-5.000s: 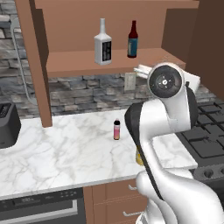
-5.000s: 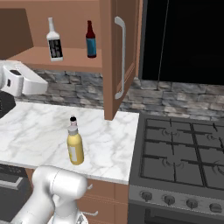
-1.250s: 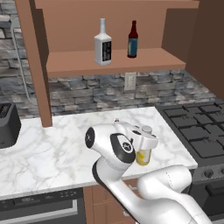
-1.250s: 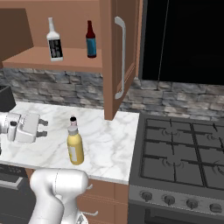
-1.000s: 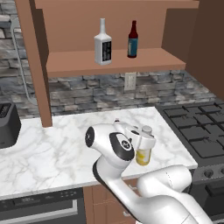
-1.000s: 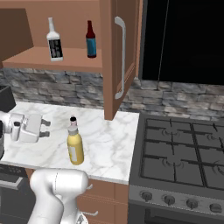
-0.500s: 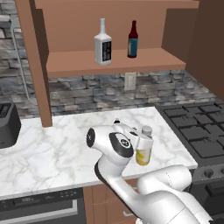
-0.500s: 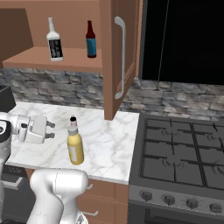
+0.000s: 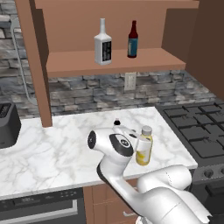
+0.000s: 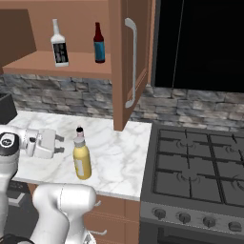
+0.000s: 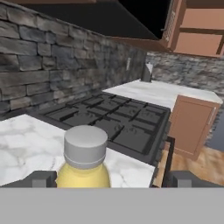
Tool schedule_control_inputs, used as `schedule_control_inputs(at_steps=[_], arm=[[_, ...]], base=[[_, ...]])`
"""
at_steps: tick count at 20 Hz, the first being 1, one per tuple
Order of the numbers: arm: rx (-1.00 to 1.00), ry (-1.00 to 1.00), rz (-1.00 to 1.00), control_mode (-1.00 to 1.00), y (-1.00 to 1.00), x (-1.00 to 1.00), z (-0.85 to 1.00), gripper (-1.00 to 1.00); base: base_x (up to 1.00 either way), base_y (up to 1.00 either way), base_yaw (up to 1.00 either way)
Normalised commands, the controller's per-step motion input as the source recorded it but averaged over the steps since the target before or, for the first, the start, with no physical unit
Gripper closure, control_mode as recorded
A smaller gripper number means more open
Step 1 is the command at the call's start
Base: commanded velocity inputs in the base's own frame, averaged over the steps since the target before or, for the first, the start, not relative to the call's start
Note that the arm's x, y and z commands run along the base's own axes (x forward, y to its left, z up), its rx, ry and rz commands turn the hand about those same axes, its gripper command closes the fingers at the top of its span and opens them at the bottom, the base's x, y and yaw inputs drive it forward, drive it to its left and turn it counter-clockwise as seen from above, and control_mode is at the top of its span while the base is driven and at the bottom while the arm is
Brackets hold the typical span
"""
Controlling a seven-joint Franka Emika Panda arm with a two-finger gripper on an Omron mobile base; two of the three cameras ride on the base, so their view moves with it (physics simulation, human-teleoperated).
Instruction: Sort all alcoholic drinks to one cabinet, and non-alcoholic drinks to the other.
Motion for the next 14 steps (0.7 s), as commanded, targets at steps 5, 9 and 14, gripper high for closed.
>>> schedule_control_inputs(at_steps=[5,9,14], arm=[[0.0,0.0,0.0,-1.0,-0.03,0.14,-0.12,-1.0],[0.0,0.0,0.0,-1.0,-0.03,0.16,-0.11,-1.0],[0.0,0.0,0.0,-1.0,0.0,0.23,-0.13,-1.0]], base=[[0.0,0.0,0.0],[0.0,0.0,0.0],[0.0,0.0,0.0]])
